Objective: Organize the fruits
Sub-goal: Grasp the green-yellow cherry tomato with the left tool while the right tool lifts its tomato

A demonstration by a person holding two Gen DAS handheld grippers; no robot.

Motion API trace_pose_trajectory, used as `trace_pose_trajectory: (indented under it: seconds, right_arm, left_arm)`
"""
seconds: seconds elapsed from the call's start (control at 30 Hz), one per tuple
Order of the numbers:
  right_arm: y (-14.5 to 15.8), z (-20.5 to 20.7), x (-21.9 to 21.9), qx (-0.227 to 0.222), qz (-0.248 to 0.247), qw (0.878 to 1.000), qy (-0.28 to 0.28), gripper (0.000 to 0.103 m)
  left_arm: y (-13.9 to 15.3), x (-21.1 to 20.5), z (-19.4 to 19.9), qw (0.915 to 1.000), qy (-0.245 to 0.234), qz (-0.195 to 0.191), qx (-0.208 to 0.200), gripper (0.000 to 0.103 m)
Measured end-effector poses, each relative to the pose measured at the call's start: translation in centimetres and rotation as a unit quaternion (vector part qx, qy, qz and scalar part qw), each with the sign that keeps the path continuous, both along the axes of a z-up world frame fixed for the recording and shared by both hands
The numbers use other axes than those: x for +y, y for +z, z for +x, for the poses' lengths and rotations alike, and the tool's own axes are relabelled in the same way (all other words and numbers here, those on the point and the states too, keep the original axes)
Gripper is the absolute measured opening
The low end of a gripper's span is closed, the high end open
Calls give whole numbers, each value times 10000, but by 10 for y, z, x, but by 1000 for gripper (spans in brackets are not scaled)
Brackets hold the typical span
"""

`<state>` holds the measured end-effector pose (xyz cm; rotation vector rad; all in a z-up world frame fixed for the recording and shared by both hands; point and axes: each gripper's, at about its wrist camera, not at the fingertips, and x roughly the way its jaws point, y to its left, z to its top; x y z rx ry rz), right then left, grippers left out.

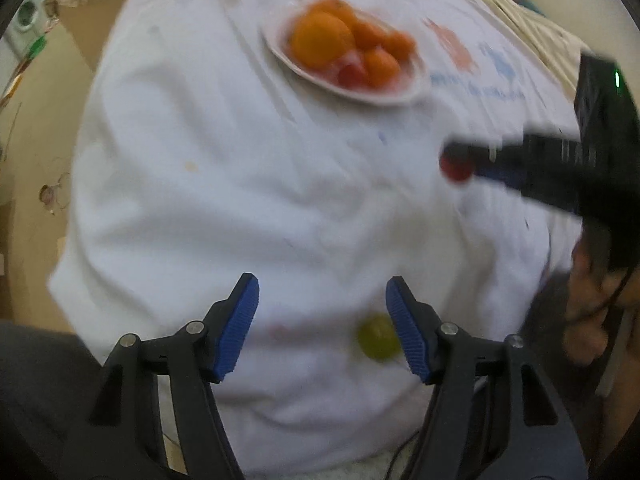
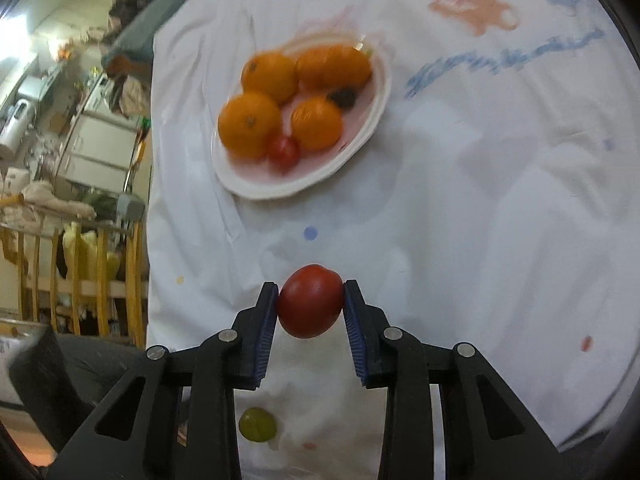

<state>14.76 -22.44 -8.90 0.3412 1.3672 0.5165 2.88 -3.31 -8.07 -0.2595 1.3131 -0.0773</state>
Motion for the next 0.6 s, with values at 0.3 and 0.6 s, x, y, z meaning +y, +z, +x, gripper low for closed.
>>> trace_pose_trajectory:
  seconds: [0.3,0.6]
  right_arm:
    - [10,-2,-17,-72,276,9990,-352,35]
    - [9,-1,-17,-37,428,9984,-370,35]
  left_arm:
    - [-21,-45,-18,9982,-503,116,290,32]
    - [-17,-41,-22,9986,-468,7,228,24]
